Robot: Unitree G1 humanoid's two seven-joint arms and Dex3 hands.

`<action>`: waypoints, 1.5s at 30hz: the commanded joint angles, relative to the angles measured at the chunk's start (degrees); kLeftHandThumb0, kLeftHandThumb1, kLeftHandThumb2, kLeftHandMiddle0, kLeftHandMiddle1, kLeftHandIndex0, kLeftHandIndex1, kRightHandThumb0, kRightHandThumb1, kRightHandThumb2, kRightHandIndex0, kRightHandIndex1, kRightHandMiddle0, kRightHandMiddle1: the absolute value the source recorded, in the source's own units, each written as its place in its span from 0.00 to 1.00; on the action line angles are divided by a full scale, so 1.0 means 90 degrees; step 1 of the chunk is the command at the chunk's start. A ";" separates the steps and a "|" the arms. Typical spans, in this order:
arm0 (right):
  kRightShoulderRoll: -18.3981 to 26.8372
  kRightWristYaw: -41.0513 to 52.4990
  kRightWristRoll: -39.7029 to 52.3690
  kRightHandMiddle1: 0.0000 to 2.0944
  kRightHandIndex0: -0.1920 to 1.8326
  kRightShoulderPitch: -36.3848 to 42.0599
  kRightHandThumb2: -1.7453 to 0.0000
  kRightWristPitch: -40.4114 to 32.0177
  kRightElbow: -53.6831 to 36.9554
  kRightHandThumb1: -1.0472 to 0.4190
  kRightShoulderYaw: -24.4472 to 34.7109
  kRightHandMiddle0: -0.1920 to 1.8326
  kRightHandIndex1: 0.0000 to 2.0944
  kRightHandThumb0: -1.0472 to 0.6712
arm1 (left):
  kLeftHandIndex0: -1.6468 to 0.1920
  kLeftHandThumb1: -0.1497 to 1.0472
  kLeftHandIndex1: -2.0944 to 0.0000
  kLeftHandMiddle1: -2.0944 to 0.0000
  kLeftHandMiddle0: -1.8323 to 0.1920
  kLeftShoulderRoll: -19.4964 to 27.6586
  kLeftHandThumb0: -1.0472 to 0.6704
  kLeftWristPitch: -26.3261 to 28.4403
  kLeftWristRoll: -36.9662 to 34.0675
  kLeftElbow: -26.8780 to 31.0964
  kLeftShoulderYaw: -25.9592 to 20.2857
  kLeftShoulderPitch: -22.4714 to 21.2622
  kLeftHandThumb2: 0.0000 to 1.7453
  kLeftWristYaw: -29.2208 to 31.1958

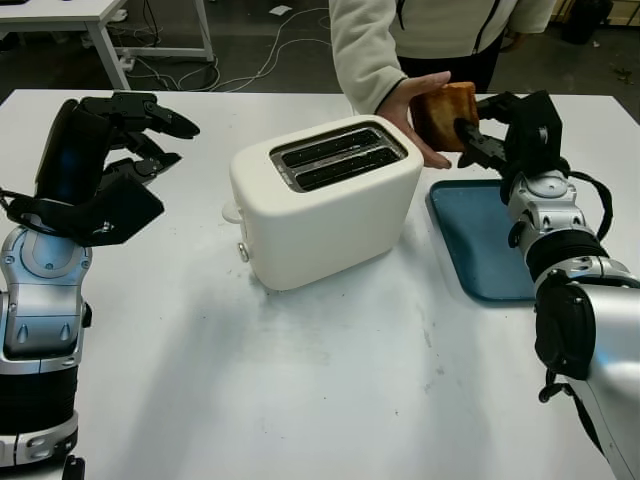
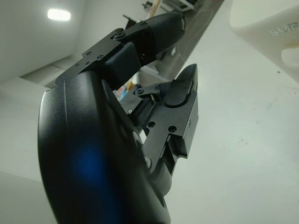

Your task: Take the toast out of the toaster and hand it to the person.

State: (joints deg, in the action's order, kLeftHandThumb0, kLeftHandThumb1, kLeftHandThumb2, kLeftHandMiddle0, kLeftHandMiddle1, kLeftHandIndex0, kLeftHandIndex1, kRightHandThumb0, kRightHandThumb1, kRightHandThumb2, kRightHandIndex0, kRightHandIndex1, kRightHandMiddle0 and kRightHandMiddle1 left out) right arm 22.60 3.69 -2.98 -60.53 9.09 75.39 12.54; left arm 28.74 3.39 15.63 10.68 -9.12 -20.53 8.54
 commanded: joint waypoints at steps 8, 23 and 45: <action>0.0049 0.0168 0.0007 0.83 0.50 0.0026 0.78 -0.0059 0.0017 0.09 -0.0091 0.36 0.83 0.43 | 0.37 0.84 0.74 0.52 0.45 0.0046 0.63 -0.0041 -0.0028 0.0015 0.0025 0.0003 0.00 0.0022; 0.0231 0.0668 -0.0558 0.04 0.16 0.0137 0.87 0.0360 -0.0123 0.09 -0.0748 0.16 0.06 0.18 | 0.37 0.84 0.75 0.52 0.45 0.0003 0.62 0.0095 0.0002 0.0097 0.0020 0.0049 0.00 -0.0026; -0.0552 -0.0133 0.0852 0.03 0.21 0.3257 0.97 0.1373 -0.4604 0.09 -0.0065 0.18 0.05 0.32 | 0.39 0.89 0.74 0.47 0.49 -0.0482 0.62 0.0411 -0.0500 0.1134 -0.0204 0.0897 0.01 -0.0052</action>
State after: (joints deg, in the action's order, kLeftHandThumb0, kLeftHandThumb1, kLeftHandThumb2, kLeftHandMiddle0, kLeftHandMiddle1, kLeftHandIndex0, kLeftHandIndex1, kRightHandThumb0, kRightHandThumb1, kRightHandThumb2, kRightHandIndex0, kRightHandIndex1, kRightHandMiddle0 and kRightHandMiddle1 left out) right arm 19.27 2.11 2.88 -34.81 22.73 40.45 11.89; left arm 25.16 8.03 11.92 19.77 -10.60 -13.69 8.54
